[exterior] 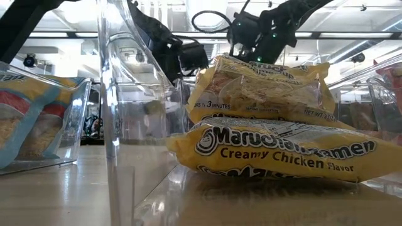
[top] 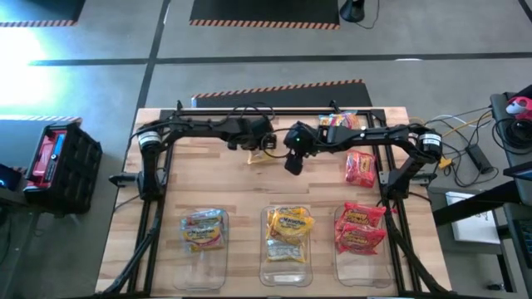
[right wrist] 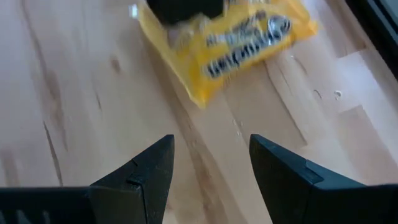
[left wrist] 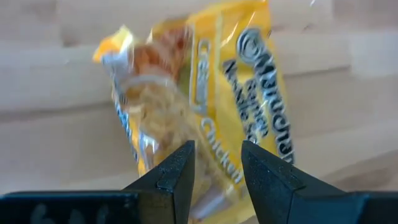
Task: Sort Maruchan noodles
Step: Put the yellow noodle pack into the middle transparent bin
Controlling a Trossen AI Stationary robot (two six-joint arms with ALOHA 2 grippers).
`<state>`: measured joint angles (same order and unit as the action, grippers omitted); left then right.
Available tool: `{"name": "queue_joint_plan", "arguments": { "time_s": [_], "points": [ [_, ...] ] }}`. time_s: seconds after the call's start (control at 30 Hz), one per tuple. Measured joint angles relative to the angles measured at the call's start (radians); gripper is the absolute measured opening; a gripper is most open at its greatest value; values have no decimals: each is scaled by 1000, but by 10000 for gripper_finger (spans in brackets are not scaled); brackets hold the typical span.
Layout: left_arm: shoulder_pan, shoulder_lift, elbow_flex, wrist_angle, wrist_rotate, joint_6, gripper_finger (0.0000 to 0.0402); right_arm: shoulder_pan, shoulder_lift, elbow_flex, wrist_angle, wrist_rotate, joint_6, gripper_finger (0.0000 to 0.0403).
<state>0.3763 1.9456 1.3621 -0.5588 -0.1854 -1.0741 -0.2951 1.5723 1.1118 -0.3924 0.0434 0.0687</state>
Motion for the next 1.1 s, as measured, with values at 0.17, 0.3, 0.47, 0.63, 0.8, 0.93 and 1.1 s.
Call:
{"name": "queue_joint_plan", "arguments": {
  "time_s": [0.17, 0.3, 0.47, 0.63, 0.8, 0.93, 1.1],
  "points": [
    [10, -7, 0, 58, -8, 18, 116, 0, 0, -42, 216, -101, 189, 199],
    [23, -7, 0, 58, -70, 23, 116, 0, 1, -112, 460, -130, 351, 199],
    [44, -8, 0, 57, -145, 29, 116, -12, 52, -150, 562, -122, 490, 199],
    [75, -3, 0, 38, -129, 90, 116, -35, 149, -132, 584, -138, 593, 199],
    [83, -2, -10, 30, -120, 133, 116, -48, 232, -65, 588, -182, 633, 199],
    [87, -2, -30, 25, -119, 142, 116, -48, 297, -20, 577, -185, 631, 198],
    [87, -2, -75, 26, -102, 149, 116, -48, 328, -3, 541, -185, 630, 198]
  ]
}}
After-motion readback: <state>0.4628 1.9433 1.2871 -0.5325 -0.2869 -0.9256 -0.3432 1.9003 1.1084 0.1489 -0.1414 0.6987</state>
